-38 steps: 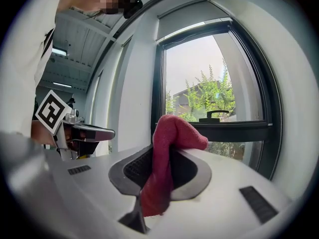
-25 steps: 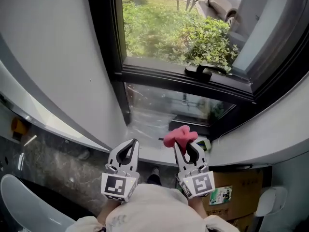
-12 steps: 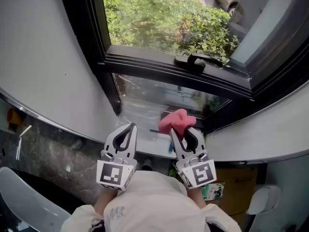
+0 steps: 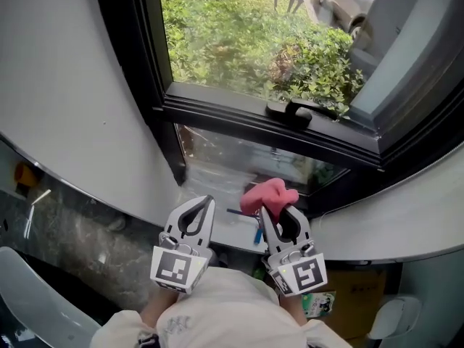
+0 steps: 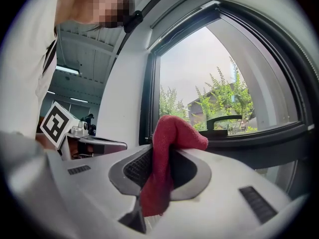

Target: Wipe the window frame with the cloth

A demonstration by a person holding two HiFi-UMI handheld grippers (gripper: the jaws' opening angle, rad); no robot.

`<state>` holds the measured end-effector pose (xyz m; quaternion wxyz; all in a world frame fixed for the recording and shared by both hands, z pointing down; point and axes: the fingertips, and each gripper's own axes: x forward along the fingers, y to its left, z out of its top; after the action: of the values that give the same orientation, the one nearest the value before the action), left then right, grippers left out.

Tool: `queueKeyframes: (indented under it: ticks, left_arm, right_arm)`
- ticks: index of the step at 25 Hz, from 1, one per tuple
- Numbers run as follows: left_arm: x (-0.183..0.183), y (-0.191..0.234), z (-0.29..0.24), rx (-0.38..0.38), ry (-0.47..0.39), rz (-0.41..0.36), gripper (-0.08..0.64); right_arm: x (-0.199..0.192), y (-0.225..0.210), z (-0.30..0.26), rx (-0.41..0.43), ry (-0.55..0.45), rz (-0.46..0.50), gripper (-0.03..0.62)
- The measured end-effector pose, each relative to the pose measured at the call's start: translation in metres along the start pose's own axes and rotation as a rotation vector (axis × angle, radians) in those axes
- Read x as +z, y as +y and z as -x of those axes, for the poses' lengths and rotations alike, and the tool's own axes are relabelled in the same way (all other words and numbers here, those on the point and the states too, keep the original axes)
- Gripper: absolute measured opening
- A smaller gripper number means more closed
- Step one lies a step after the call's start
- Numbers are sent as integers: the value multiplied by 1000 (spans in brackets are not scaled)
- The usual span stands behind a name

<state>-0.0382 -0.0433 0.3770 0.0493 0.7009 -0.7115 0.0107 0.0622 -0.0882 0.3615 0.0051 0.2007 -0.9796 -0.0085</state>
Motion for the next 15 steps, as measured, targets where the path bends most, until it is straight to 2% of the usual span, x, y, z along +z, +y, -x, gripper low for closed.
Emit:
queueKeyframes:
  ticks: [6, 8, 15]
  left_arm:
    - [11, 8, -4, -28, -31, -20, 11]
    - [13, 12, -4, -38, -18, -9, 11]
    - [36, 41, -2, -48, -33, -6, 10]
  right_arm:
    - [9, 2, -16, 4, -23, 0, 78]
    - [16, 6, -25, 13, -41, 2, 78]
    - [68, 9, -83, 46, -134, 37, 78]
